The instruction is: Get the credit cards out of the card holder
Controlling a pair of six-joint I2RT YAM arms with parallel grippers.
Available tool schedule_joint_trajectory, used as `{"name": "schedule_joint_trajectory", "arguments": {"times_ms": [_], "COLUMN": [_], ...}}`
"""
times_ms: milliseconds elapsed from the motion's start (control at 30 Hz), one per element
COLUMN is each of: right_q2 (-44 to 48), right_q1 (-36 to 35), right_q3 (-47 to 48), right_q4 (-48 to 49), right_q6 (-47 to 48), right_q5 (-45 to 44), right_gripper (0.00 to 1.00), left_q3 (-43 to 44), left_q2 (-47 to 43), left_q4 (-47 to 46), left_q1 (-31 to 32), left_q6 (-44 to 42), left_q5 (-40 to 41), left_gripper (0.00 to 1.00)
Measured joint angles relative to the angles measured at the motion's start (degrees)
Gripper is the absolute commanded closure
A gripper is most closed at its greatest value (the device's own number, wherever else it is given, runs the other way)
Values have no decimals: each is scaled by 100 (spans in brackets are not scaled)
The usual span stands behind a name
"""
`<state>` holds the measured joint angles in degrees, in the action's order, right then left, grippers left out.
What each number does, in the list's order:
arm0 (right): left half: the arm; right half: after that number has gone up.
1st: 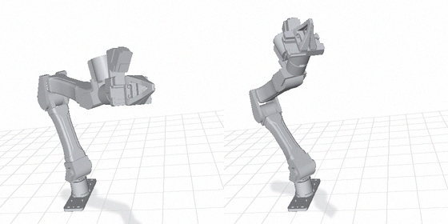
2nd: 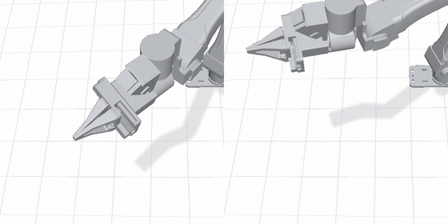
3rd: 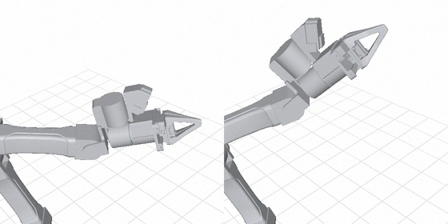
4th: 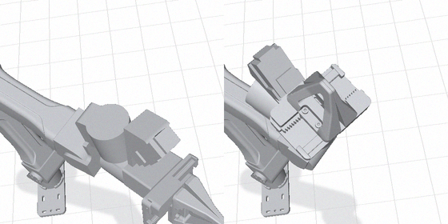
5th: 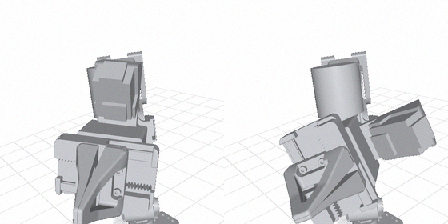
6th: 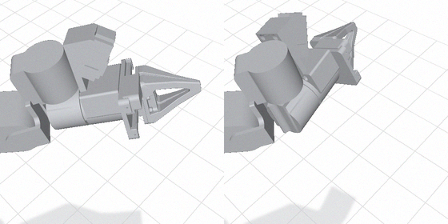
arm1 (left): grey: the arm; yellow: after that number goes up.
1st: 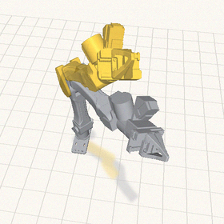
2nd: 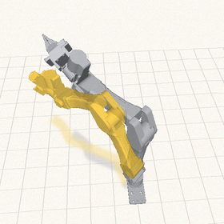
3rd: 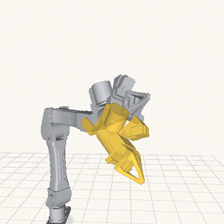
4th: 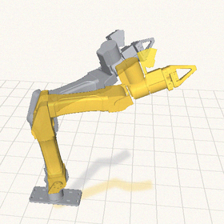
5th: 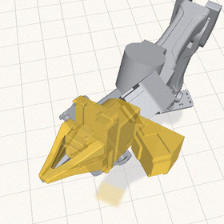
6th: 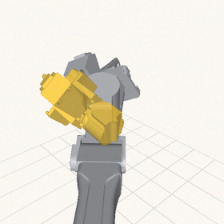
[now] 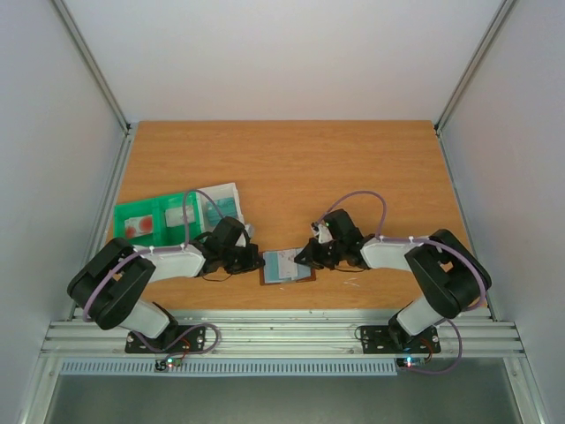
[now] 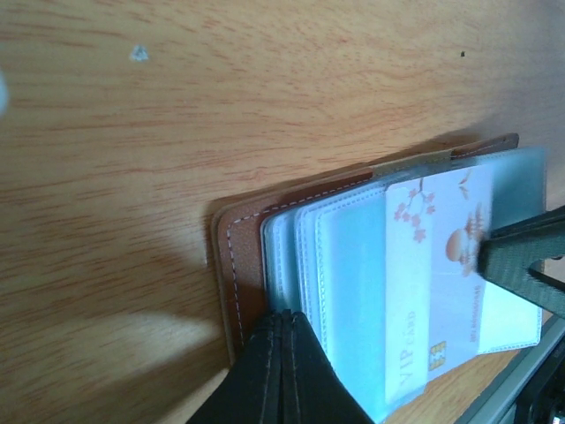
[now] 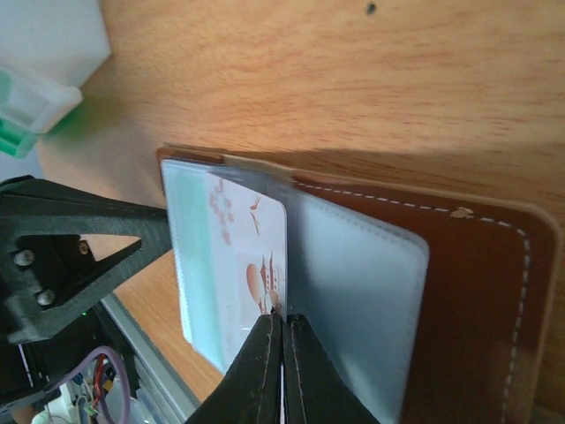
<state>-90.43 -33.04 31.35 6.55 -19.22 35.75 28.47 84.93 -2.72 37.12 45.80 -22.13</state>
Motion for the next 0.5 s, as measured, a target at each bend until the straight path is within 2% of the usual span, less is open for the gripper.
{"name": "schedule_joint_trajectory", "arguments": {"times_ms": [133, 200, 300, 500], "right_q2": [334, 485, 728, 1228], "right_q1": [15, 26, 33, 33], "right_q3": [0, 0, 11, 83], "right_q4": [-214, -387, -719, -1270], "right_q6": [28, 57, 114, 173], "right_q5": [-116, -190, -323, -457], "right_gripper": [99, 99, 99, 99], "left_q3": [0, 0, 2, 105], "left_q2": [-20, -26, -87, -330], "left_q4": [17, 24, 55, 398], "left_q1": [15, 20, 22, 24], "left_q6": [2, 11, 44, 144], "left_q5": [39, 46, 55, 57], "left_gripper": [96, 87, 79, 42]}}
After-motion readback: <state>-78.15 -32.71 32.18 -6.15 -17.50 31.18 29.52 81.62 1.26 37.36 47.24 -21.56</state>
